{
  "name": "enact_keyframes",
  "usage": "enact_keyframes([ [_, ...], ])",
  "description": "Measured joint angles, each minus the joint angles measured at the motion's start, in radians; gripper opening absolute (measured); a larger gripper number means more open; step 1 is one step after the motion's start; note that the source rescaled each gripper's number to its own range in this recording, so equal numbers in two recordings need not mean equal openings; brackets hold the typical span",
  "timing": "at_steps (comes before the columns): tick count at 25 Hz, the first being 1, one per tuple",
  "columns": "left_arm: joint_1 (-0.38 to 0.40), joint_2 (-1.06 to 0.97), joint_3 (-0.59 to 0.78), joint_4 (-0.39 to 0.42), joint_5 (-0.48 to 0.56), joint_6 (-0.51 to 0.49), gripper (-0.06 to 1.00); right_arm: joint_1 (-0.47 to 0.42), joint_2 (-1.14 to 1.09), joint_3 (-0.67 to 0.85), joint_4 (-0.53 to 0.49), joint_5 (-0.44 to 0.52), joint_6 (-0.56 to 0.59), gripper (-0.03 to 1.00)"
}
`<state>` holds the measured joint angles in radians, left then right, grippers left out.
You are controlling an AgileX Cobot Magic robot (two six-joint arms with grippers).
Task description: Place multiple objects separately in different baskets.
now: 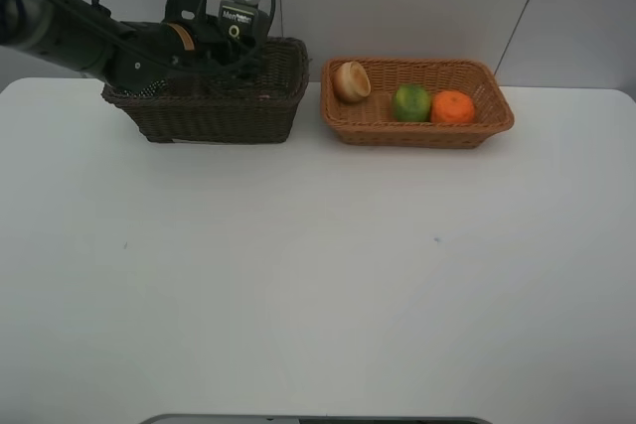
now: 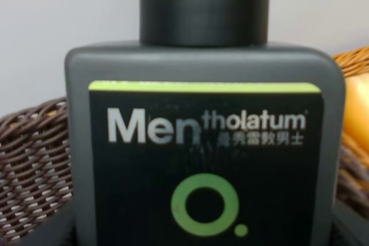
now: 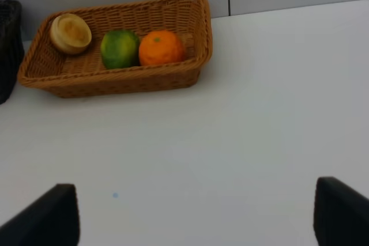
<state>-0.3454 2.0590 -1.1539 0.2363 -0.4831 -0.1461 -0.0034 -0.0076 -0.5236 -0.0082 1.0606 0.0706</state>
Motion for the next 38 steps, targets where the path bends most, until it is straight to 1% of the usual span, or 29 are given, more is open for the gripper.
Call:
enact_keyframes([
  [6,0.001,0.066,-0.065,-0.007,0.083,0.005,0.82,0.0,0.0,0.0,0.0,0.0,0.0,0.84],
  [12,0.001,0.07,-0.074,-0.01,0.135,0.005,0.82,0.0,0.0,0.0,0.0,0.0,0.0,0.84],
  [18,0.001,0.07,-0.074,-0.01,0.137,0.005,0.82,0.0,0.0,0.0,0.0,0.0,0.0,0.84],
  [23,0.001,0.07,-0.079,-0.012,0.129,0.005,0.92,0.0,0.0,0.0,0.0,0.0,0.0,0.84],
  [30,0.001,0.044,-0.079,-0.013,0.143,0.005,0.93,0.0,0.0,0.0,0.0,0.0,0.0,0.84],
  [34,0.001,-0.028,-0.079,-0.014,0.196,0.005,0.93,0.0,0.0,0.0,0.0,0.0,0.0,0.84],
  [38,0.001,-0.104,-0.08,-0.015,0.33,-0.004,0.93,0.0,0.0,0.0,0.0,0.0,0.0,0.84],
])
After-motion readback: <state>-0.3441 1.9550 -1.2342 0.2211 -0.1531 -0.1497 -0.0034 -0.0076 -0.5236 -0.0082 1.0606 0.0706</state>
